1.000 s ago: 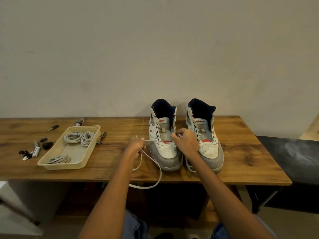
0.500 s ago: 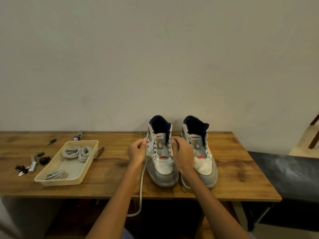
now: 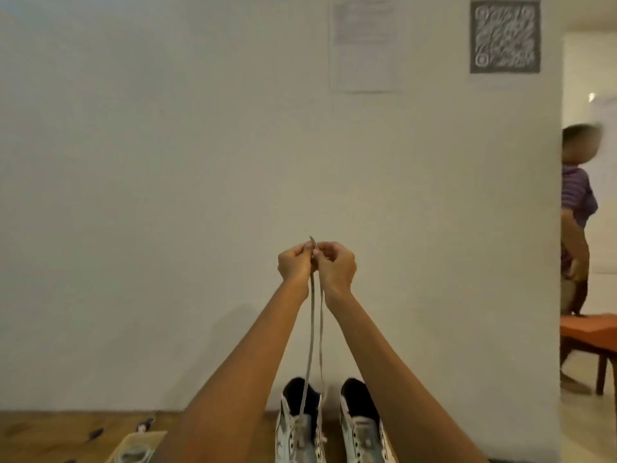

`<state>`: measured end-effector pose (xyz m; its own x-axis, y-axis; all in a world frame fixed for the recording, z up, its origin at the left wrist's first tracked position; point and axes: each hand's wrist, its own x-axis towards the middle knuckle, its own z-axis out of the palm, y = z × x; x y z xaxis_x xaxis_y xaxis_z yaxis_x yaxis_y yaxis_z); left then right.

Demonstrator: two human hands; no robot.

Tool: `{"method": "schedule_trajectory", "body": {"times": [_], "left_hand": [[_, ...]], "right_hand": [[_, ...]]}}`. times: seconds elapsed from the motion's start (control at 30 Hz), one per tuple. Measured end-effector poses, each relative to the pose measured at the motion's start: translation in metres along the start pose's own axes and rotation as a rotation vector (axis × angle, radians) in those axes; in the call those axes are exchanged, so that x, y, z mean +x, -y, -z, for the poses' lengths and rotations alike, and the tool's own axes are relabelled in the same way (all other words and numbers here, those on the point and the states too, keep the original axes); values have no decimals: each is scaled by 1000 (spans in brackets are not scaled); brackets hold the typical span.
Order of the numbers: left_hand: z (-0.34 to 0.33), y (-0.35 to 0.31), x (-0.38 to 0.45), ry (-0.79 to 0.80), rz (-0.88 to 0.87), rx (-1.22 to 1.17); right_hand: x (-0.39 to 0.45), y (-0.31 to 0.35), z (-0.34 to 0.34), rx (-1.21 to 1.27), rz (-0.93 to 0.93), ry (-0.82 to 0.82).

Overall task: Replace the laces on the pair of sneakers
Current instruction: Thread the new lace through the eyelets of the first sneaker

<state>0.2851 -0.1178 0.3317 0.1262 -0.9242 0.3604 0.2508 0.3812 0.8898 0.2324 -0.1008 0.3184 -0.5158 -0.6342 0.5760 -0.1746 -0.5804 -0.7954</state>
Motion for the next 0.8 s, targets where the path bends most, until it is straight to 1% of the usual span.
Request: {"method": "schedule_trajectory", "body": {"times": [0.1, 0.17, 0.27, 0.37, 0.6, 0.8], "left_hand": [[-15, -68, -3, 35, -38, -107], [-23, -102, -6, 53, -54, -140], [-31, -135, -16, 110, -50, -167], [-36, -146, -26, 161, -46, -101], [-42, -136, -28, 157, -19, -93], [-42, -132, -22, 169, -45, -100]], "right_hand": [[15, 65, -3, 116, 19, -46], [22, 97, -4, 154, 7, -56], [30, 124, 0, 212, -69, -41], [29, 134, 9, 248, -130, -11], [23, 141, 23, 343, -252, -12], [30, 136, 22, 360, -266, 4]]}}
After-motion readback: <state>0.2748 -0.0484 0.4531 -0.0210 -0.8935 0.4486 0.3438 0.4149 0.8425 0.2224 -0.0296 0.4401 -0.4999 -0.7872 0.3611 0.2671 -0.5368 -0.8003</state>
